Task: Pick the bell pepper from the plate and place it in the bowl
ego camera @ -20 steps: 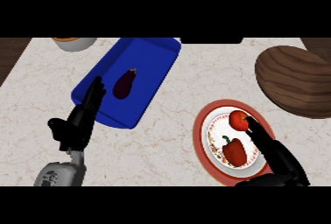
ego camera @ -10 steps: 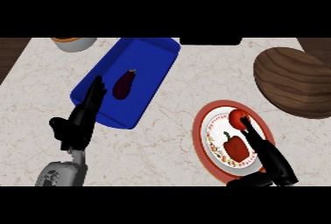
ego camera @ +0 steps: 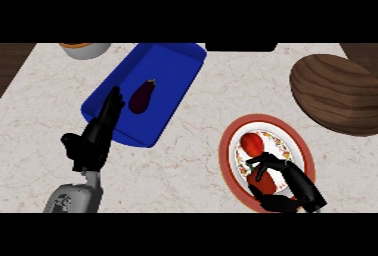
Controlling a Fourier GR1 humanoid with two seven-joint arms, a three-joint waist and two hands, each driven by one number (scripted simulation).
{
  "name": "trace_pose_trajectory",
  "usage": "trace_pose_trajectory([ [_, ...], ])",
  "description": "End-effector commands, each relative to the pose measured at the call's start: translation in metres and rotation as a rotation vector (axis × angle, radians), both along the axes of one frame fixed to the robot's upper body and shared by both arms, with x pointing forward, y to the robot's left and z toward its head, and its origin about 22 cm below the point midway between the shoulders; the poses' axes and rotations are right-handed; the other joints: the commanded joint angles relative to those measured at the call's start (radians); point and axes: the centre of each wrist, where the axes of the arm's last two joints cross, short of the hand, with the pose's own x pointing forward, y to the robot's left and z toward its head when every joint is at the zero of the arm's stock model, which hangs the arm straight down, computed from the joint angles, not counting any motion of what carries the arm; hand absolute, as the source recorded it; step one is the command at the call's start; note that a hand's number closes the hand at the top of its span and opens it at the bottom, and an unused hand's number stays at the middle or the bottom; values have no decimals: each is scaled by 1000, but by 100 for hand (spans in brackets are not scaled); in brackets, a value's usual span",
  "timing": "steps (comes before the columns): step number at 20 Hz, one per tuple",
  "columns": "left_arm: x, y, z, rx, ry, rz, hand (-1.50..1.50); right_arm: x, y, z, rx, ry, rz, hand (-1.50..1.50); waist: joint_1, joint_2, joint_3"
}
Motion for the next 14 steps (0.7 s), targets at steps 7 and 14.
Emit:
trace_pose_trajectory([
  [7,1,14,6,-4,-11,0,0,9,-67,45,-167,-82,228,150,1,11,11],
  [14,0,20,-1,-17,10,9,0,-12,-67,85,-14,-331,266,150,-9,9,11],
])
